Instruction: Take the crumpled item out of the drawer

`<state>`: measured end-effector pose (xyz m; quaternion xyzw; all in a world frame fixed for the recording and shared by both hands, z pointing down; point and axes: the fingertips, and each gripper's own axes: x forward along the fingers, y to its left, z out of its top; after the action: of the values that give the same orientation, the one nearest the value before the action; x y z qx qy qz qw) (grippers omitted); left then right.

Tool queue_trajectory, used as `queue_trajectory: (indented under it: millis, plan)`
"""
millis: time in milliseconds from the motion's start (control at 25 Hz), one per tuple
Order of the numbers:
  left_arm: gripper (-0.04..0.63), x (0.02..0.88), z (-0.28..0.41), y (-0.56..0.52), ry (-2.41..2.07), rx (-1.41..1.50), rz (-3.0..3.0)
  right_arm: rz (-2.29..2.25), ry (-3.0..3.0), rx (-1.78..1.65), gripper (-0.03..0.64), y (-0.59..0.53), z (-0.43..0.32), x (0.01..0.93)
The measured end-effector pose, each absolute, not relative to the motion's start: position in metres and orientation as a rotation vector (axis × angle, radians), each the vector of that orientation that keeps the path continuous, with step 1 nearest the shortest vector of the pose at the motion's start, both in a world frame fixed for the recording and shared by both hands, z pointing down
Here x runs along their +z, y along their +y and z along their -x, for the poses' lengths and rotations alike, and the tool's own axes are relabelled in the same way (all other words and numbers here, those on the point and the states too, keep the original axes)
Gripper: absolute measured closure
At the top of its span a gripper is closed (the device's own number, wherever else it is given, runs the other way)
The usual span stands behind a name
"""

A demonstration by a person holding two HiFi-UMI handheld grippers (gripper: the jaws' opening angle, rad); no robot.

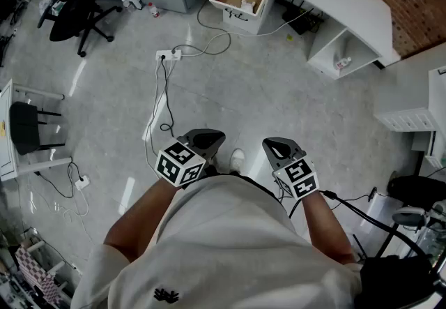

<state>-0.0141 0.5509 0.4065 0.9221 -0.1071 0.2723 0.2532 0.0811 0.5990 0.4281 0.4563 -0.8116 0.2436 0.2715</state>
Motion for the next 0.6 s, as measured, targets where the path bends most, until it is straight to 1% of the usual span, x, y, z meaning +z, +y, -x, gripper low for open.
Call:
queue_trajectory:
  millis: [200, 360, 600]
  plan:
    - [0.569, 0.414, -0.018, 0.552, -0.354, 0.740, -2.512, -1.227, -2.208, 0.708, 0.589, 0.604, -0.118, 0.449]
    - [0.568, 0.416, -0.029, 0.540, -0.390, 0.741, -2.498, -1.202, -2.220, 0.709, 0.589, 0.592, -0.132, 0.456]
    - [0.568, 0.423, -0.033, 0.489, -0.372, 0.752, -2.501, -1.204, -2.231, 0.717, 0.588, 0.536, -0.137, 0.461]
